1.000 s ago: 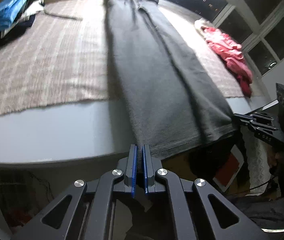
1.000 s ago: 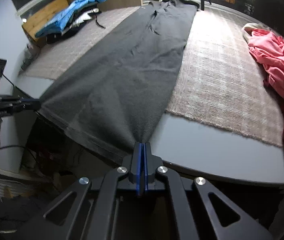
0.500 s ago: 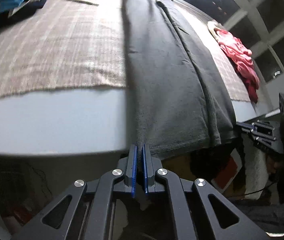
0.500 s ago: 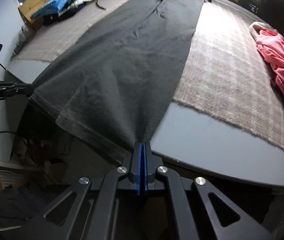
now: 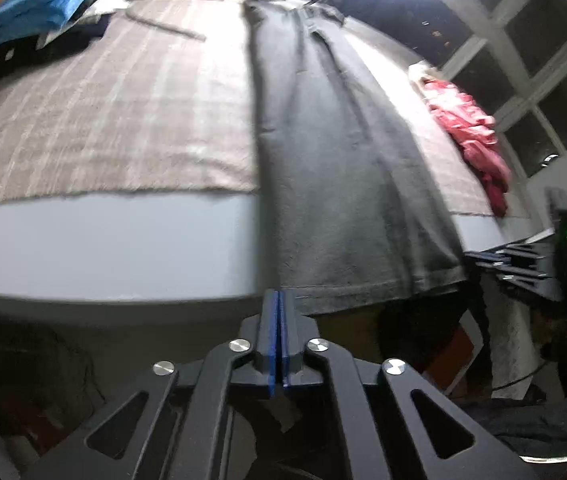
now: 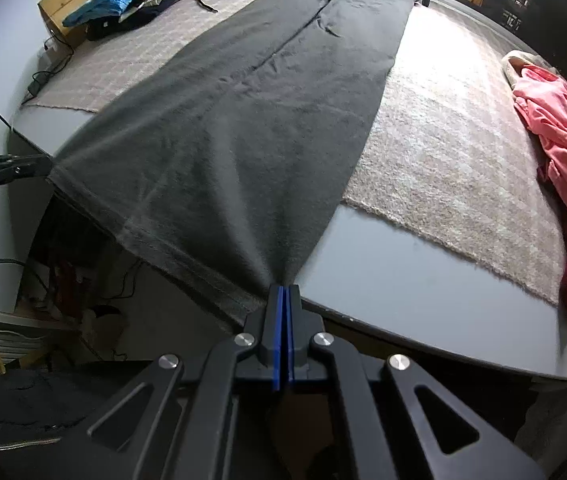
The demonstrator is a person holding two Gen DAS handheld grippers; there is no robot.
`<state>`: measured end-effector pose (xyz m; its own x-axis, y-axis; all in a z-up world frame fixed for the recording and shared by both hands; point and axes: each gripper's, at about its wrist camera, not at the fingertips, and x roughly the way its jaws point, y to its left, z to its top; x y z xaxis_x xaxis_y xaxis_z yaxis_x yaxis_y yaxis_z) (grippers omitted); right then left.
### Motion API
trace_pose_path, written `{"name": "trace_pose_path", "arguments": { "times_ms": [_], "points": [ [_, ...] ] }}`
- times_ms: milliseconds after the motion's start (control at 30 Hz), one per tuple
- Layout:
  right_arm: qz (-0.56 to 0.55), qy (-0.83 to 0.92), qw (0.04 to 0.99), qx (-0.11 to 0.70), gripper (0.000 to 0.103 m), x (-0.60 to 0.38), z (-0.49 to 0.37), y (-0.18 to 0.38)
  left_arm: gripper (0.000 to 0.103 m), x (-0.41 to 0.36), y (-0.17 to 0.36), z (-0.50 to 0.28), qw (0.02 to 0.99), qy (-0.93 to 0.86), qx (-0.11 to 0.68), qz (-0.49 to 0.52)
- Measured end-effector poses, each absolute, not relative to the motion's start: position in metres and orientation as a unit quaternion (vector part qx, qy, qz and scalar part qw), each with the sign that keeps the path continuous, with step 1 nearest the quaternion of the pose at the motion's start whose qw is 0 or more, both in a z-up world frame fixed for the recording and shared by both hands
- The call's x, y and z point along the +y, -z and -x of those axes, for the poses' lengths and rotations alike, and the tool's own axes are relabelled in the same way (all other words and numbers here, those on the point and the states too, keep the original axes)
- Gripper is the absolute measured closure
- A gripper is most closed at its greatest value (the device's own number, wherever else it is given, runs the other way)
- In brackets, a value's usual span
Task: Fold clothes
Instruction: 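Hold the hem with both grippers and pull it taut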
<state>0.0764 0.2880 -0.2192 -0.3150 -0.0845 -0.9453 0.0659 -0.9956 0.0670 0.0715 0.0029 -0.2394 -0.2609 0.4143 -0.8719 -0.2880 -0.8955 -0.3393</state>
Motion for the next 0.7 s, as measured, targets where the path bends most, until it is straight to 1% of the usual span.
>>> {"name": "trace_pose_path", "arguments": {
  "times_ms": [67, 133, 200, 300, 400, 433, 467, 633, 700],
  "points": [
    [-0.585, 0.81, 0.046, -0.003, 0.1, 0.288, -0.078, 0.213, 0.103, -0.006, 0.253, -0.07, 0.203, -0.785, -0.061, 0.582],
    [-0.581, 0.813, 0.044, 0.005, 0.1, 0.288, -0.08, 0.205, 0.103, -0.013, 0.253, -0.07, 0.196, -0.787, -0.06, 0.582],
    [-0.567, 0.822, 0.047, 0.001, 0.1, 0.288, -0.072, 0.193, 0.103, -0.011, 0.243, -0.071, 0.204, -0.792, -0.064, 0.572],
    [-0.543, 0.837, 0.067, -0.014, 0.1, 0.283, -0.056, 0.183, 0.103, 0.008, 0.227, -0.067, 0.232, -0.801, -0.046, 0.551],
    [-0.516, 0.852, 0.09, -0.016, 0.1, 0.266, -0.025, 0.192, 0.103, 0.039, 0.227, -0.058, 0.263, -0.796, -0.031, 0.545],
    [-0.513, 0.853, 0.097, -0.017, 0.1, 0.259, -0.017, 0.197, 0.098, 0.049, 0.227, -0.055, 0.273, -0.794, -0.026, 0.543],
    [-0.511, 0.854, 0.102, -0.016, 0.1, 0.253, -0.01, 0.203, 0.096, 0.059, 0.227, -0.052, 0.283, -0.792, -0.021, 0.541],
    [-0.551, 0.814, 0.182, 0.0, 0.1, 0.22, -0.008, 0.222, 0.097, 0.067, 0.23, -0.036, 0.278, -0.791, -0.008, 0.545],
    [-0.564, 0.799, 0.21, 0.006, 0.1, 0.212, -0.007, 0.224, 0.092, 0.064, 0.229, -0.031, 0.262, -0.797, -0.004, 0.544]
  ]
}}
